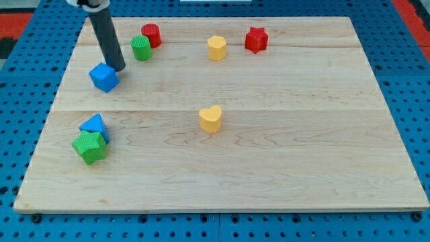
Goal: Put the blue cube top of the blue triangle
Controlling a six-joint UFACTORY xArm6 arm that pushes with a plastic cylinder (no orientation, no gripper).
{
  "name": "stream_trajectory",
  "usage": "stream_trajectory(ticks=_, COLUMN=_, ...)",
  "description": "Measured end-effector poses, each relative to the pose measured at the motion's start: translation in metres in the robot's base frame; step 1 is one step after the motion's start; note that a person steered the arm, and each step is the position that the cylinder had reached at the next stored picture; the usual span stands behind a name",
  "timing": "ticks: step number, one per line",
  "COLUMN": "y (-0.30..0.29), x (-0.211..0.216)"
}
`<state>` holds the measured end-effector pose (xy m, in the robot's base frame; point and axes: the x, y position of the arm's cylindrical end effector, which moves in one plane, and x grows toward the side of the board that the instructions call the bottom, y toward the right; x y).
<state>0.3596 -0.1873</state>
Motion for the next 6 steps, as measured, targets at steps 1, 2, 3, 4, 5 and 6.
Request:
stream_trajectory(ticks=1, y=-0.022, x=0.038)
stream_trajectory(ticks=2, y=-0.020, x=0.022)
stream_trajectory(ticks=3, y=-0.071, x=0.029)
stream_trajectory(ticks=4, y=-0.025, x=0.059)
stream_trajectory(ticks=5, y=0.015, x=0.087)
stream_trajectory(ticks=6, y=0.018, x=0.069)
